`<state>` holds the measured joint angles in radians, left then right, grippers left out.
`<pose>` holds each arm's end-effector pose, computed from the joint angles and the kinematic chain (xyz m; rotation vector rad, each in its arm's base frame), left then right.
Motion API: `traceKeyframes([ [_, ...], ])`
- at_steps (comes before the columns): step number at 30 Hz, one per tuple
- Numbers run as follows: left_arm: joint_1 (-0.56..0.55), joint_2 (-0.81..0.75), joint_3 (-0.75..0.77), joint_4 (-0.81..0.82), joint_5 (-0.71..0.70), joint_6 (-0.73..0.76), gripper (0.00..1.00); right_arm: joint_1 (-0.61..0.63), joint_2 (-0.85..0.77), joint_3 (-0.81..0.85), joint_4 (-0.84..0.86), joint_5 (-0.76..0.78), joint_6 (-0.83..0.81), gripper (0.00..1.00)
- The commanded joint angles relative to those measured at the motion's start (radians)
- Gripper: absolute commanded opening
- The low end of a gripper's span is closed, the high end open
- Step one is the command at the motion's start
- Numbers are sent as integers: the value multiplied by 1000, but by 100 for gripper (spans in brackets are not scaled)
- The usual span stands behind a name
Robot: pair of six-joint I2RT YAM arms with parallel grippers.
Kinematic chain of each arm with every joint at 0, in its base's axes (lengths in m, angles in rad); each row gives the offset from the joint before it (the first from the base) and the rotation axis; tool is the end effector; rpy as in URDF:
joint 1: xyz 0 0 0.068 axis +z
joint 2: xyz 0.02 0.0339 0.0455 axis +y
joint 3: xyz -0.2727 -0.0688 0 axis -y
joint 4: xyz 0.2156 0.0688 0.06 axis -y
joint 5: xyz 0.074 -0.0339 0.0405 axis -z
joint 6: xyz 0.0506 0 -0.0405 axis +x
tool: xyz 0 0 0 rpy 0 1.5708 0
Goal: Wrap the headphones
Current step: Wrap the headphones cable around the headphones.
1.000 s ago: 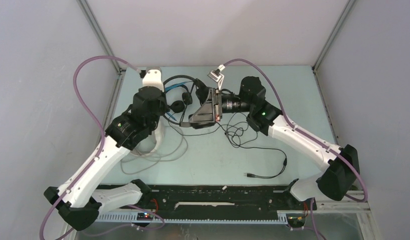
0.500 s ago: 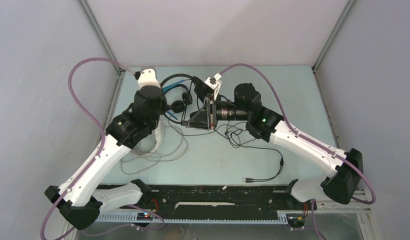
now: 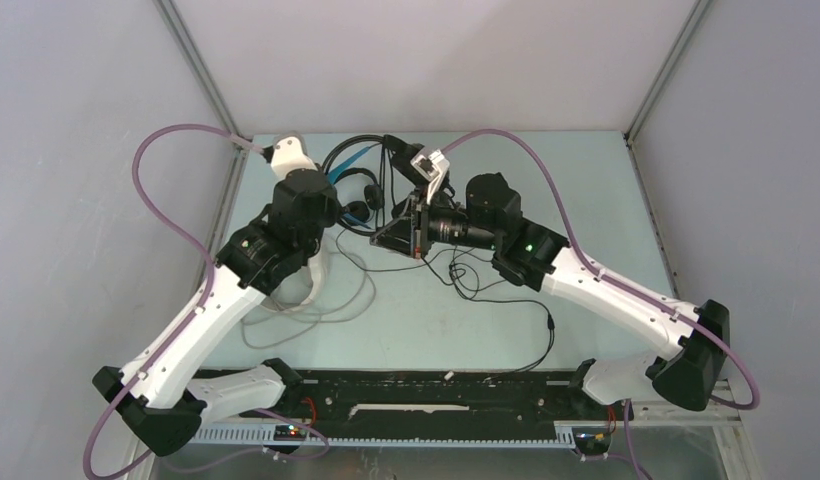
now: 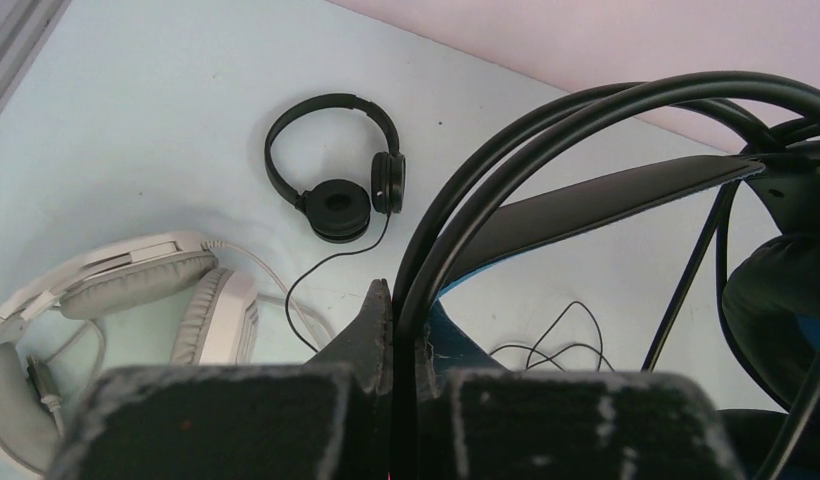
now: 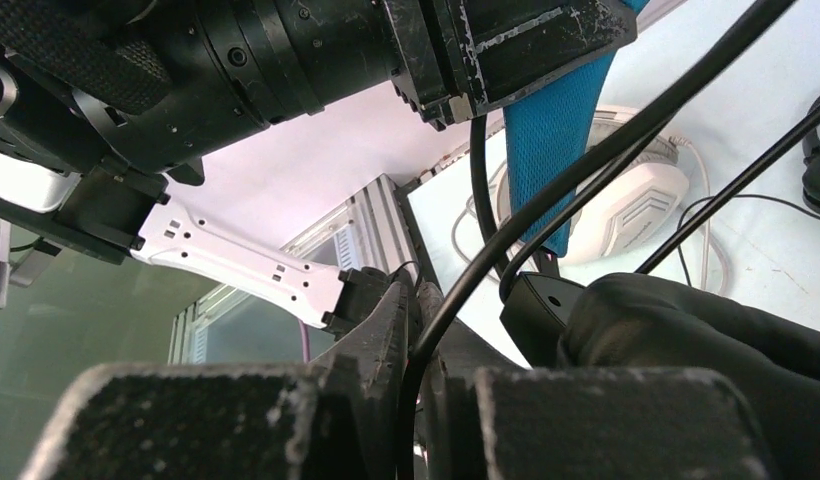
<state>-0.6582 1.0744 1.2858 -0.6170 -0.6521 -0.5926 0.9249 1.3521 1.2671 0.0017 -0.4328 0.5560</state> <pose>0.1717 -0.0939 0.4121 -0.3512 1.8622 -0.2064 0.1638 0.2526 0.4112 -0.7010 1.7350 1.4360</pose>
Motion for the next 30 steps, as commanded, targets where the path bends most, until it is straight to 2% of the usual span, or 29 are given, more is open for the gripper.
traceKeyframes([
  [1,-1,-15,73,80,-9,-143,0,28,8,40,19,44,-65,12],
  [10,0,-37,55,85,-5,-217,0,106,-27,39,-79,276,-324,13],
  [19,-1,-35,83,68,26,-280,0,137,-25,-16,-52,290,-432,14],
  [30,1,-66,96,67,12,-276,0,152,-96,-131,57,299,-506,17],
])
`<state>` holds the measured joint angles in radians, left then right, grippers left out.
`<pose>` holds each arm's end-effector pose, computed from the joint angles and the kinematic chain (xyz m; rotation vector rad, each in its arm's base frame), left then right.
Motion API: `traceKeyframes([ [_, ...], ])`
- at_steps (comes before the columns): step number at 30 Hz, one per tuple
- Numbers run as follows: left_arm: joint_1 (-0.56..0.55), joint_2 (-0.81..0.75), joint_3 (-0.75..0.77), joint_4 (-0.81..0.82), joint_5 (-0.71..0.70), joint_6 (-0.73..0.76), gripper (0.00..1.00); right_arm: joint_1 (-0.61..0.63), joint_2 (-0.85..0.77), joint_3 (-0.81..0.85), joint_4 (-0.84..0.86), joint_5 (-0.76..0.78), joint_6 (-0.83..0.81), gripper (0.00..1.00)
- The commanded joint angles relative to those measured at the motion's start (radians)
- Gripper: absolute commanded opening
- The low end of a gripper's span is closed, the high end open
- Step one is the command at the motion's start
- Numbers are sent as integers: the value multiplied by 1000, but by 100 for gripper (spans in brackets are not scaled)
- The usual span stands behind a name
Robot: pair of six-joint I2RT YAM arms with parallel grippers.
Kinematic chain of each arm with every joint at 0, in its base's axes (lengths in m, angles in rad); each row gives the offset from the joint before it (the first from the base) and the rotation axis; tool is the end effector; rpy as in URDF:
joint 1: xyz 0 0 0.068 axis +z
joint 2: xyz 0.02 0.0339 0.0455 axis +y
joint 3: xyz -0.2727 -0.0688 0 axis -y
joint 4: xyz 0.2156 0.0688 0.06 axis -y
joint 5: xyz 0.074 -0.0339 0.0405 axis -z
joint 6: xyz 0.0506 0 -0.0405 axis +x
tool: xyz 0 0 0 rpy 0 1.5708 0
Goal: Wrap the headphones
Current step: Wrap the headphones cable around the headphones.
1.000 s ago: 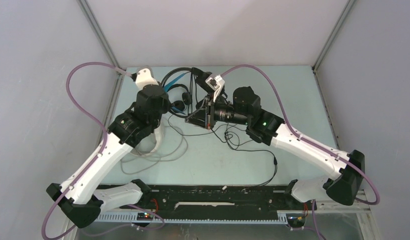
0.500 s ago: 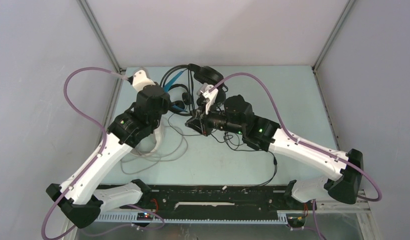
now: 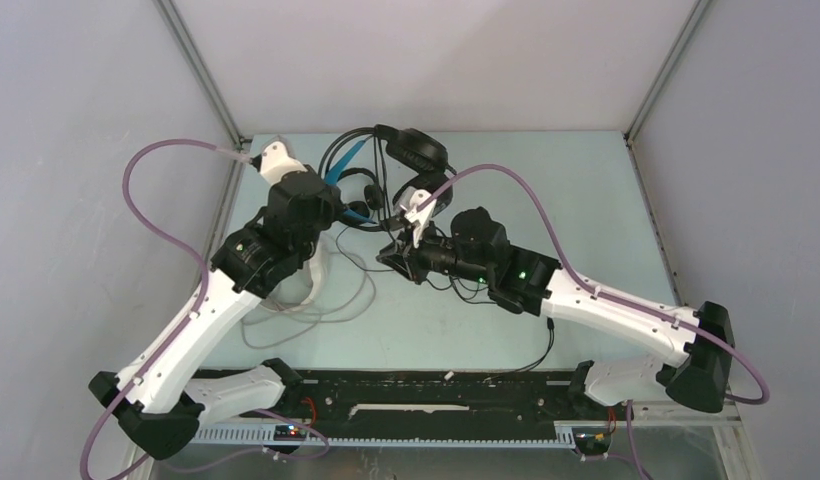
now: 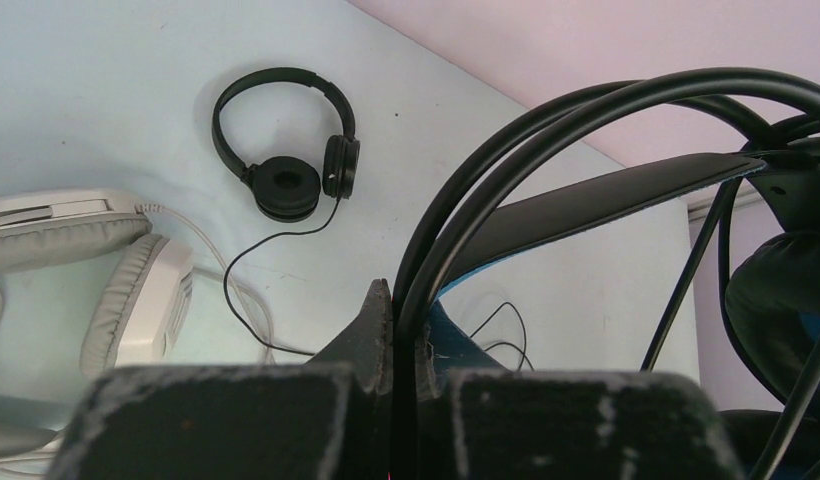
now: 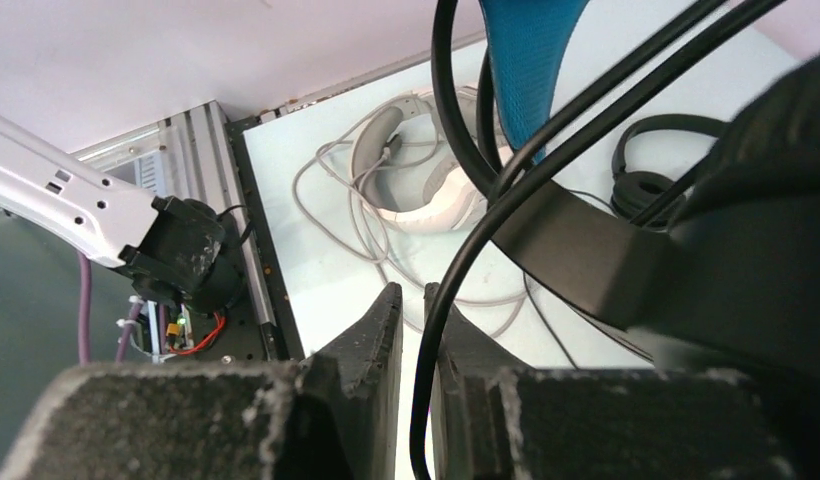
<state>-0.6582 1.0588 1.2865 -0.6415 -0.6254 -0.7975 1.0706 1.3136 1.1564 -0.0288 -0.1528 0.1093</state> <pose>0.1670 -0.0917 0.4121 -0.5262 1.8459 -0.3626 0.1346 0.2624 0.3798 -0.9642 1.5939 0.9760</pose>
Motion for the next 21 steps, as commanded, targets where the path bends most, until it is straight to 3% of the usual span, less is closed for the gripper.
traceKeyframes([
  [1,0,-55,98,94,-12,-71,0,5,-65,-30,94,21,-68,17],
  [7,1,-65,119,103,53,-93,0,5,-112,-117,131,45,-84,18],
  [14,0,-78,124,116,98,-136,0,7,-201,-267,290,15,-69,20],
  [21,1,-86,127,144,168,-184,0,6,-191,-339,379,24,-81,23],
])
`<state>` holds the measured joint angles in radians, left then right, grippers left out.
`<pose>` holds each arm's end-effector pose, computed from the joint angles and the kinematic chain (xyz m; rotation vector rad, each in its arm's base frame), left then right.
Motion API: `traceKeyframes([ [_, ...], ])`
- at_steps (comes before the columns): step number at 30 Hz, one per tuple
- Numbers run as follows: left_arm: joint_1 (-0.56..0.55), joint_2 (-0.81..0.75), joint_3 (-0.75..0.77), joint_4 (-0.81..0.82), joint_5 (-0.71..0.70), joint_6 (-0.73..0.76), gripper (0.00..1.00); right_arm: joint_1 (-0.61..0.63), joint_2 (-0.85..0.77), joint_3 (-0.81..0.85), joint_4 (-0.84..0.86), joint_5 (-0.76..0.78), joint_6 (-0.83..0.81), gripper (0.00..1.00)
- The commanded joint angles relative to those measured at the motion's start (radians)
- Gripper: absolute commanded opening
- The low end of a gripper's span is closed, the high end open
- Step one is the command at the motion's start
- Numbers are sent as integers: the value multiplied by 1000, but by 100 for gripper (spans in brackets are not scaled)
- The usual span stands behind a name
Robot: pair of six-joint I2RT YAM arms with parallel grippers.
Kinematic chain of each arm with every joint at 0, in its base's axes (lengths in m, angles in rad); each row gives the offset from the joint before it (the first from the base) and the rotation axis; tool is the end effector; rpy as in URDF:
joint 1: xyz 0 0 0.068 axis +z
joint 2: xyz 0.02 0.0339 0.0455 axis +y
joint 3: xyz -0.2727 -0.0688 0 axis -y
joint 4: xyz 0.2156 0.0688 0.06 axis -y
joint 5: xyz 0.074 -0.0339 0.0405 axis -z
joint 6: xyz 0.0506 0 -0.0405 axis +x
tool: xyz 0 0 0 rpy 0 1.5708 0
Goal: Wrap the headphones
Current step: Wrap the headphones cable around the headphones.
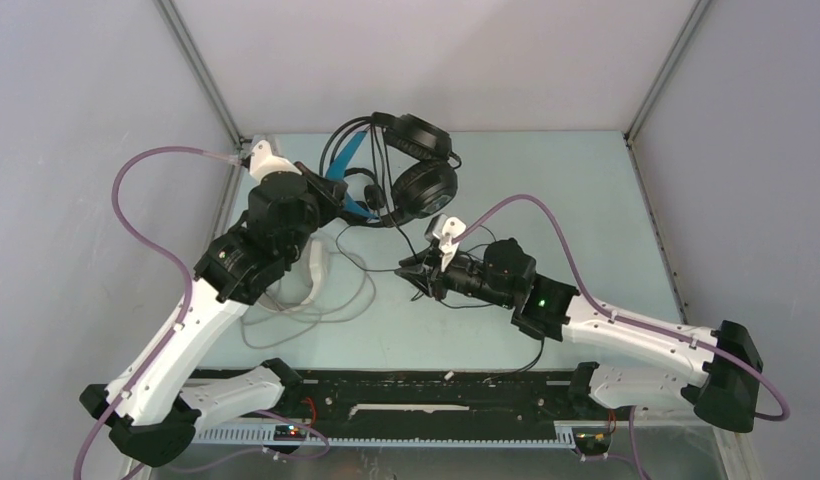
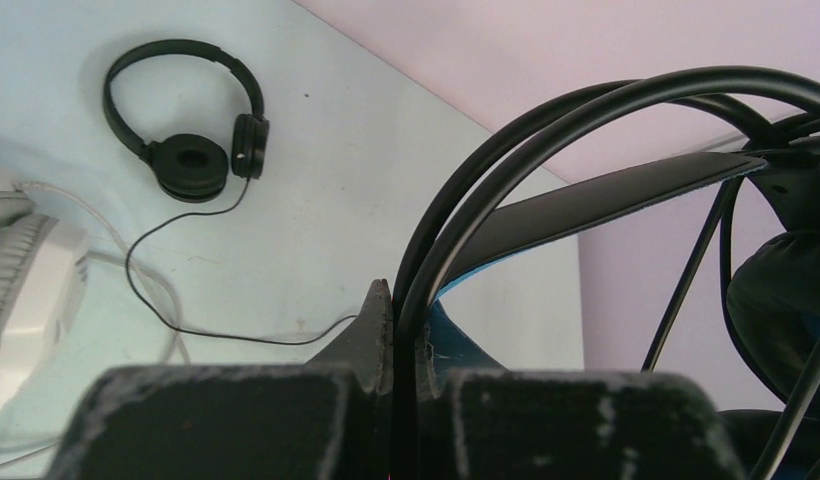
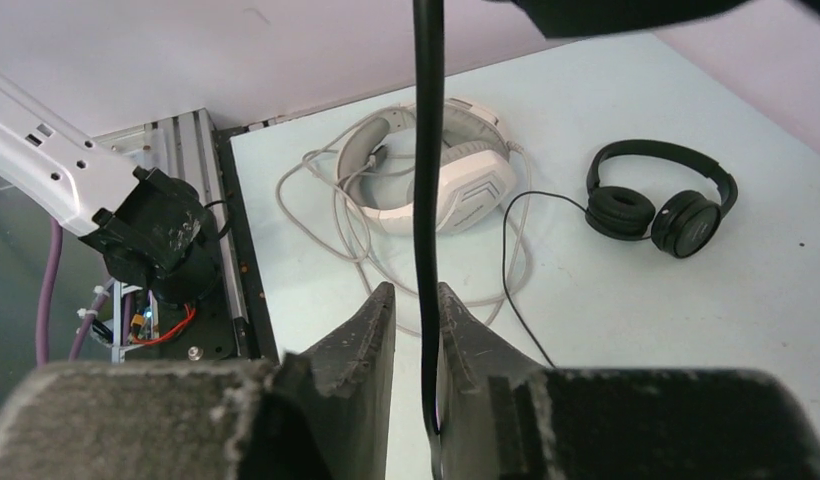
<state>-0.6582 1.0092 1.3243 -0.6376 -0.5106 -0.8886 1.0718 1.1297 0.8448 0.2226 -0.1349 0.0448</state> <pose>0.1522 -0.0864 0.4307 -0.5612 1.8077 -0.5885 0.1143 0.2239 0.3494 -0.9393 1.4434 0.9539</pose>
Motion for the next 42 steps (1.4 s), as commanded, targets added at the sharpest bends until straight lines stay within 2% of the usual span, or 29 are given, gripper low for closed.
traceKeyframes([
  [1,1,-36,90,141,61,-98,0,6,-2,-37,142,13,-16,25],
  [4,0,-38,92,144,78,-106,0,5,16,-66,201,20,-22,29],
  [10,0,-44,90,151,88,-117,0,5,45,-107,292,-34,-39,30],
  [13,0,-48,80,165,109,-121,0,5,66,-125,328,-50,-18,22],
  [16,0,-54,74,180,141,-135,0,6,103,-150,362,-53,7,20],
  [25,1,-69,91,194,204,-161,0,-3,189,-189,410,-52,5,28],
  [28,0,-72,96,203,228,-175,0,-4,215,-209,435,-60,21,17],
  [30,-1,-77,90,211,235,-184,0,-6,238,-224,472,-68,30,1],
  [36,1,-86,54,257,232,-198,0,0,286,-211,456,-90,60,0],
  [39,1,-69,93,237,233,-162,0,-2,276,-215,426,-45,80,0],
  [42,0,-57,137,188,256,-102,0,-63,256,-217,400,-21,142,0],
])
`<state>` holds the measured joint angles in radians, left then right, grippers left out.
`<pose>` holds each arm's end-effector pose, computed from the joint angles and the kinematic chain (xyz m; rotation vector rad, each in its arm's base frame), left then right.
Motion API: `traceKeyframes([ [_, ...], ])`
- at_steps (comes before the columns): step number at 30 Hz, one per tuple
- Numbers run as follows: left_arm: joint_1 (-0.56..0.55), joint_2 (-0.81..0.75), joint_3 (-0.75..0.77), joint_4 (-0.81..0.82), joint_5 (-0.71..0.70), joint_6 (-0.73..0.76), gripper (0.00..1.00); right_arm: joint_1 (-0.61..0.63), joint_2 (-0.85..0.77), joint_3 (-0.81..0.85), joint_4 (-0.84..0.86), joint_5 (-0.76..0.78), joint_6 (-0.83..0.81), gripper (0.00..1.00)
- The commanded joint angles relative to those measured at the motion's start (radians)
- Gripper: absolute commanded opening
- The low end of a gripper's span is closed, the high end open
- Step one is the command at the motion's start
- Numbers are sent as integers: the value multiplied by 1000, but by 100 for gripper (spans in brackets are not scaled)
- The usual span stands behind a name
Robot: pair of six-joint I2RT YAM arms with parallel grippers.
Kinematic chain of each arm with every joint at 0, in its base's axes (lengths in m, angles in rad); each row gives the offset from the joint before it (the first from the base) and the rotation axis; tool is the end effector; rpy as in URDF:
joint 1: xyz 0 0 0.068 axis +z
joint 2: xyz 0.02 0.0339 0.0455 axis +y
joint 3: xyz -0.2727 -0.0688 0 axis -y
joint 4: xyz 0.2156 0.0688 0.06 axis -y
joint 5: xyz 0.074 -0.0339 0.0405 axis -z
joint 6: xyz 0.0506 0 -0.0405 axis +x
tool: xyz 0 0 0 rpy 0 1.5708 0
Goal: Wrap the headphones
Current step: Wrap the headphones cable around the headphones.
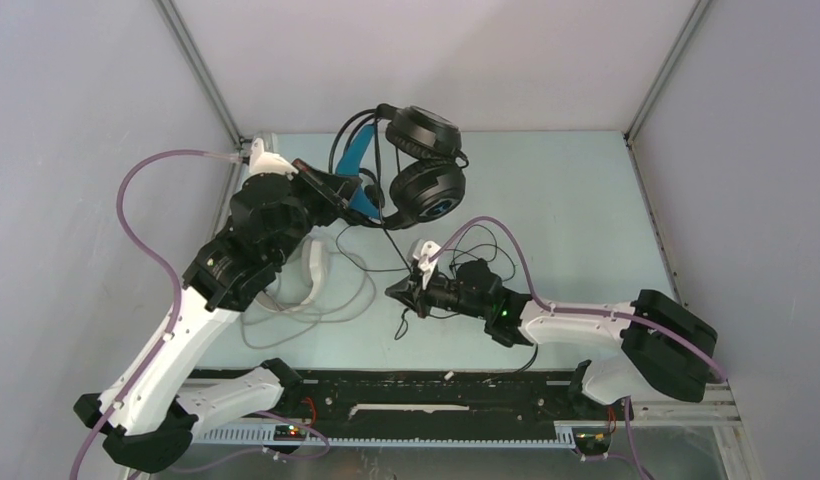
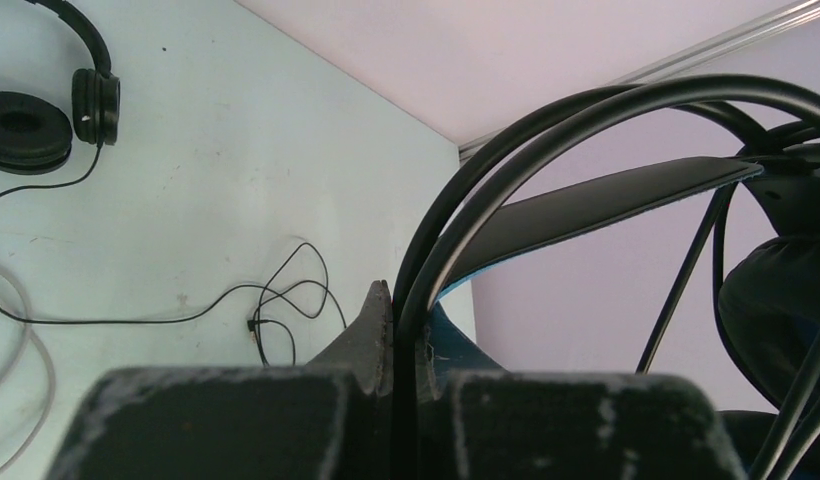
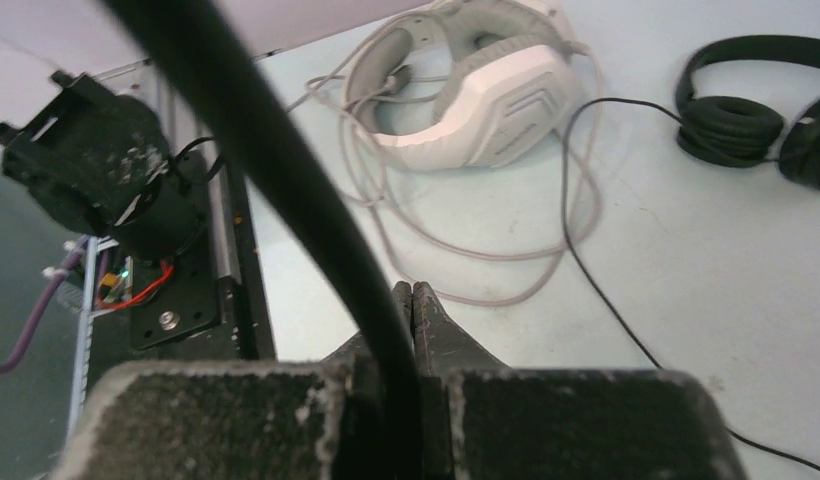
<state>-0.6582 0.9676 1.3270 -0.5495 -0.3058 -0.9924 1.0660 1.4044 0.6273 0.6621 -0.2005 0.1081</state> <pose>0.1407 -0.0895 0.4470 -0.5347 1.7680 -0.9204 0.1331 0.2617 0.2598 -0.9667 1.5137 1.0328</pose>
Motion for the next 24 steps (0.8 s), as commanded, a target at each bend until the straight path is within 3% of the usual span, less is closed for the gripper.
traceKeyframes([
  [1,1,-20,133,116,93,39,0,-100,-23,0,-47,26,113,0],
  [7,1,-86,60,203,440,252,0,-235,-96,6,-90,-124,200,0],
  [14,2,-111,37,80,670,561,0,-325,-232,10,-233,-254,266,0],
  [17,2,-100,59,-16,740,713,0,-370,-279,19,-284,-378,307,0],
  [24,3,-87,76,-125,976,979,0,-391,-364,40,-413,-539,373,1],
])
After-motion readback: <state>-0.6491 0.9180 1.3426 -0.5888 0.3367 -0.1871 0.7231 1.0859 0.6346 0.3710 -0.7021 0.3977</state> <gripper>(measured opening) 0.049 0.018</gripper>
